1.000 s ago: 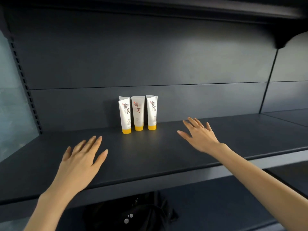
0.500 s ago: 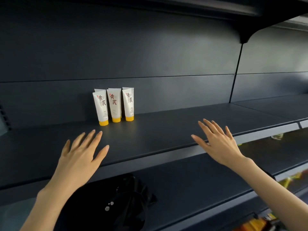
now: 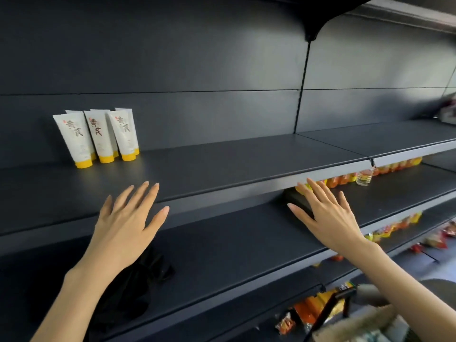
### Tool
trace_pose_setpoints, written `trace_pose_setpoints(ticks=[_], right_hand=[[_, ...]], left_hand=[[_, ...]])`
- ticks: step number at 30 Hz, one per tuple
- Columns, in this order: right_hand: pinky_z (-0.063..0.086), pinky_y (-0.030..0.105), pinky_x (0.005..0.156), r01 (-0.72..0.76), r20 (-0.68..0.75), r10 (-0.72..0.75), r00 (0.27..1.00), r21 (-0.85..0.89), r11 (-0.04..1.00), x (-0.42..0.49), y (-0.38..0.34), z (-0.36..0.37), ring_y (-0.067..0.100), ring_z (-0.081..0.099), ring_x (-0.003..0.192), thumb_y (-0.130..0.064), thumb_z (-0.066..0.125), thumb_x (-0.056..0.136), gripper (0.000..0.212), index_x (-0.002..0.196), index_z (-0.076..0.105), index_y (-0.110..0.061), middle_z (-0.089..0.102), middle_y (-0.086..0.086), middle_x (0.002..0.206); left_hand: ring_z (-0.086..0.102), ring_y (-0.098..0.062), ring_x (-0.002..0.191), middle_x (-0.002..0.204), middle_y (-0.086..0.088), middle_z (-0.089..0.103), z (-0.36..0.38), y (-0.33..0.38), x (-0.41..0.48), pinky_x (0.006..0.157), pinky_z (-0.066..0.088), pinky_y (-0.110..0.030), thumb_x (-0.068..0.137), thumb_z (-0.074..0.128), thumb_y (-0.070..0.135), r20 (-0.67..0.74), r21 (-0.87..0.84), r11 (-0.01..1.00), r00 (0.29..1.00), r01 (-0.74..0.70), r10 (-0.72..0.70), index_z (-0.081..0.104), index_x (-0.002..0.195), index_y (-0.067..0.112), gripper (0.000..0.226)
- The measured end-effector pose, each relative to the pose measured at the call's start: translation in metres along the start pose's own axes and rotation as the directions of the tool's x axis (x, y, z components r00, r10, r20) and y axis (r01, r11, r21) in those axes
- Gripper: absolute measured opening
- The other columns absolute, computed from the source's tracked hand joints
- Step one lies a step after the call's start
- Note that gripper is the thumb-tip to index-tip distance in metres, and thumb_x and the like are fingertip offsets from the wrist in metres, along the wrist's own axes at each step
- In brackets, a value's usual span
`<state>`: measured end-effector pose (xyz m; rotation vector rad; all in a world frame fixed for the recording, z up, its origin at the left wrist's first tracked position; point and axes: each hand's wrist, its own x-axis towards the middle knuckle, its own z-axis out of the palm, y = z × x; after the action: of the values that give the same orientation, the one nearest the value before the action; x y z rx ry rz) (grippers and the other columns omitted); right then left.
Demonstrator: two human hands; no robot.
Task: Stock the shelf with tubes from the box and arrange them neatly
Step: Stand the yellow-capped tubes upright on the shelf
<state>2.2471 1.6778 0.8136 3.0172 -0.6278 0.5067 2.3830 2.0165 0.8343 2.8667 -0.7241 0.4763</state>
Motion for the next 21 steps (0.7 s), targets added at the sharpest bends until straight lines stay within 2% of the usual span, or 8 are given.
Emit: trace_pose_setpoints(ticks=[3,6,11,16,21], right_hand=[[0.005,0.05,0.118,-0.04,0.016,0.041,0.999,-0.02,0.999,-0.017,0.04,0.006,0.018,-0.001,0.148,-0.07,0.005,0.082,0.082,0.152,0.008,-0.028,0.003,-0.005,0.161],[0.006,0.05,0.117,-0.102,0.042,0.104,0.994,-0.065,0.993,-0.033,0.077,0.014,0.019,0.0,0.148,-0.072,0.0,0.079,0.084,0.152,0.006,-0.029,0.003,-0.005,0.161],[0.008,0.049,0.117,-0.229,0.091,0.236,0.968,-0.078,0.97,-0.062,0.122,0.033,0.017,0.001,0.148,-0.073,0.001,0.077,0.085,0.151,0.006,-0.031,0.002,-0.007,0.16],[0.006,0.051,0.118,-0.38,0.173,0.382,0.908,-0.047,0.924,-0.093,0.154,0.053,0.017,-0.002,0.148,-0.071,0.007,0.079,0.083,0.152,0.004,-0.031,0.0,-0.007,0.16],[0.006,0.052,0.116,-0.539,0.21,0.539,0.815,-0.063,0.84,-0.123,0.177,0.081,0.018,0.001,0.148,-0.07,0.008,0.079,0.083,0.151,0.01,-0.03,0.004,-0.005,0.161]], left_hand=[[0.006,-0.014,0.146,0.16,0.007,0.01,0.014,0.037,-0.001,0.118,0.01,-0.043,0.082,-0.005,0.067,0.01,0.005,0.999,0.999,-0.045,0.045,0.006,0.152,0.028,0.081],[0.013,-0.016,0.146,0.159,0.004,0.015,0.025,0.076,-0.001,0.117,0.013,-0.043,0.082,-0.01,0.067,0.012,0.014,0.99,0.99,-0.139,0.138,0.012,0.151,0.026,0.084],[0.033,-0.022,0.14,0.152,-0.002,0.036,0.046,0.137,0.003,0.112,0.025,-0.047,0.088,0.005,0.06,0.066,-0.023,0.943,0.94,-0.333,0.334,0.031,0.147,0.019,0.076],[0.013,-0.012,0.146,0.159,0.007,0.015,0.091,0.18,0.025,0.117,0.009,-0.038,0.081,-0.011,0.063,0.132,-0.078,0.873,0.863,-0.481,0.487,0.009,0.151,0.029,0.08],[0.008,-0.011,0.146,0.16,0.007,0.011,0.137,0.221,0.054,0.118,0.008,-0.039,0.085,-0.01,0.066,0.213,-0.151,0.794,0.765,-0.589,0.608,0.004,0.151,0.029,0.077]])
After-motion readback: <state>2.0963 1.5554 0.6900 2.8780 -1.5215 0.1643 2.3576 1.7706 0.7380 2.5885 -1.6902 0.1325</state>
